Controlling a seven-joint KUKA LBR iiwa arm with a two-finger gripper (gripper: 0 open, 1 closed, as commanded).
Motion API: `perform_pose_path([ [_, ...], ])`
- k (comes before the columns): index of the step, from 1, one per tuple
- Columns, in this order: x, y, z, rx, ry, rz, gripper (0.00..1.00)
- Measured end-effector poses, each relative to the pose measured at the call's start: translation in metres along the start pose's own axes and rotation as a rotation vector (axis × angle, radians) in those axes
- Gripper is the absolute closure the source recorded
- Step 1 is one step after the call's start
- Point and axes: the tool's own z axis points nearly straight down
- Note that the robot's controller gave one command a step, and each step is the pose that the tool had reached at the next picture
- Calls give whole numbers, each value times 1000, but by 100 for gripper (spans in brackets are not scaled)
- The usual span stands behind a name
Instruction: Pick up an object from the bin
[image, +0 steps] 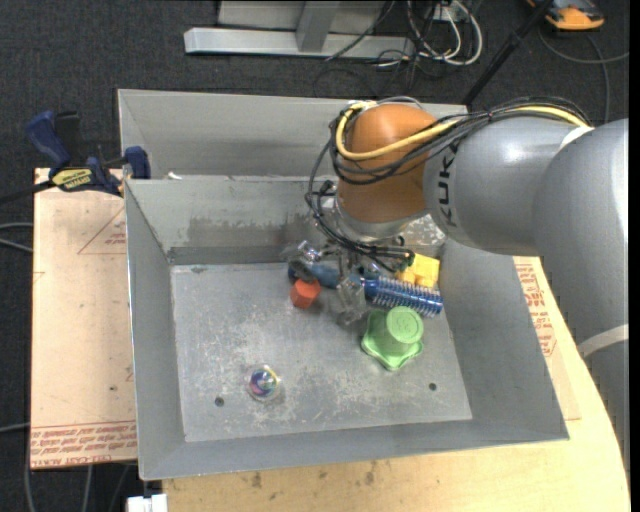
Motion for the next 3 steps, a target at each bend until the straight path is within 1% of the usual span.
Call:
perform_pose_path([
  [1,2,0,2,0,5,2,100],
  [2,3,1,4,-3,9,2,0],
  [3,34,43,4,-6,11,-361,0],
])
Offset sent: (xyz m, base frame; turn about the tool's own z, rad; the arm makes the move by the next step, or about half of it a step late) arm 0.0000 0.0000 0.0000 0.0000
